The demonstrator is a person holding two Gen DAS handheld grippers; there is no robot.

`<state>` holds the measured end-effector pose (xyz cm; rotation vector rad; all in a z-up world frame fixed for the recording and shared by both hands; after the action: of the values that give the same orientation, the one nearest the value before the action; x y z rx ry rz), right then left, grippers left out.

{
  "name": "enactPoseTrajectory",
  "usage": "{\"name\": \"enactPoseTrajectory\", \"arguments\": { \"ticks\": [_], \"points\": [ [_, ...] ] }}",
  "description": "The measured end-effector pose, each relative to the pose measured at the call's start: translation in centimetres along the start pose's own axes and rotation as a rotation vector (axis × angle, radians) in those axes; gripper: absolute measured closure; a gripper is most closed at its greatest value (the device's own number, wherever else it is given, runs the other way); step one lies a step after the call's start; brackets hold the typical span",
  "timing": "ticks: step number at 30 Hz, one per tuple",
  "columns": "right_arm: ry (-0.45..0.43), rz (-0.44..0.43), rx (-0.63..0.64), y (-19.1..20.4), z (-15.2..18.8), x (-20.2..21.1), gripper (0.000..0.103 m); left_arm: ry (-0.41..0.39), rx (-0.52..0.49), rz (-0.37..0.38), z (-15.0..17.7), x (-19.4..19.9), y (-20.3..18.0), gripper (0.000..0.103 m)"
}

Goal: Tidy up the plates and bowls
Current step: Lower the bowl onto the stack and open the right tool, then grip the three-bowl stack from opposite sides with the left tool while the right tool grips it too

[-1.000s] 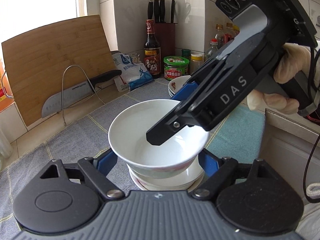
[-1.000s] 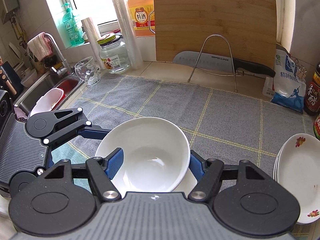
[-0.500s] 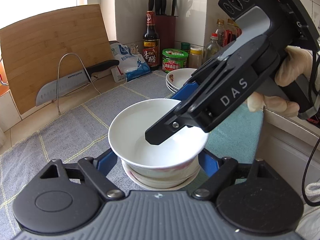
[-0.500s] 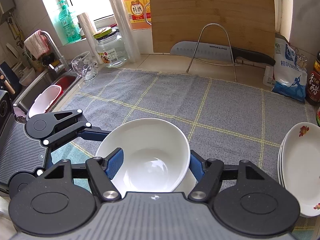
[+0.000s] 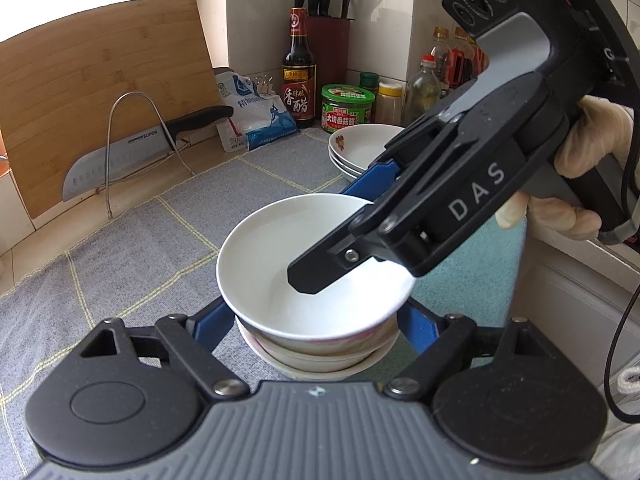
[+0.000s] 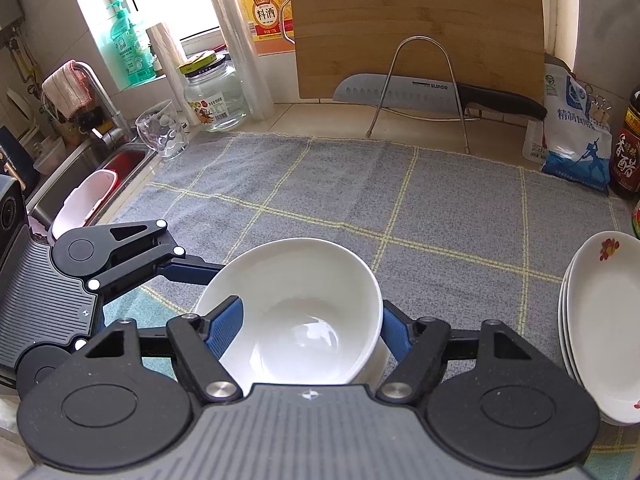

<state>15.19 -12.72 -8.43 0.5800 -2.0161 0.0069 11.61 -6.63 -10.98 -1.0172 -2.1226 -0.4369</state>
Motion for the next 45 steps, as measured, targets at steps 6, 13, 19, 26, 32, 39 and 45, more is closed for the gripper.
{"name": "enactPoseTrajectory", "arguments": {
  "ticks": [6, 13, 19, 26, 32, 39, 45],
  "points": [
    [-0.019, 0.008, 0.016, 0.2, 0.1, -0.1, 0.005, -0.001, 0.006, 0.008, 0.2, -0.1, 0.2, 0.011],
    [-0.060, 0.036, 0.039, 0.3, -0.1, 1.1, 0.000, -0.023, -0.002, -0.001, 0.6, 0.5, 0.4, 0.007],
    [-0.071, 0.094, 0.106, 0.7, 0.5, 1.7, 0.000, -0.060, -0.024, 0.005, 0.9, 1.4, 0.7, 0.006],
    [-0.084, 0.136, 0.182, 1.2, 1.6, 2.3, 0.000, -0.040, -0.067, -0.024, 1.4, 2.1, 0.5, 0.003],
    [-0.103, 0.177, 0.274, 2.0, 3.2, 3.3, 0.000, 0.007, -0.090, -0.003, 2.6, 2.1, 0.1, 0.003],
    [-0.026, 0.214, 0.304, 1.0, 6.0, 2.2, 0.000, 0.058, -0.127, 0.008, 4.2, 0.9, 0.0, 0.003],
    [0.025, 0.217, 0.307, -0.4, 7.5, -0.9, 0.000, 0.081, -0.132, 0.009, 4.5, -1.0, 0.8, 0.003]
  ]
}}
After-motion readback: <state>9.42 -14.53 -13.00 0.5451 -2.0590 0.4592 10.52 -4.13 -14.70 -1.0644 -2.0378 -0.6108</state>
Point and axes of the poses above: each gripper's, at about its wrist camera, not at the fingertips, and x roughly against the way its jaws point, y to its left, z to its underside, the point moved 10 cm from there along -x, roughly the way its jaws point, and after that the axes turned 7 degrees about y, right-handed, at the moved point
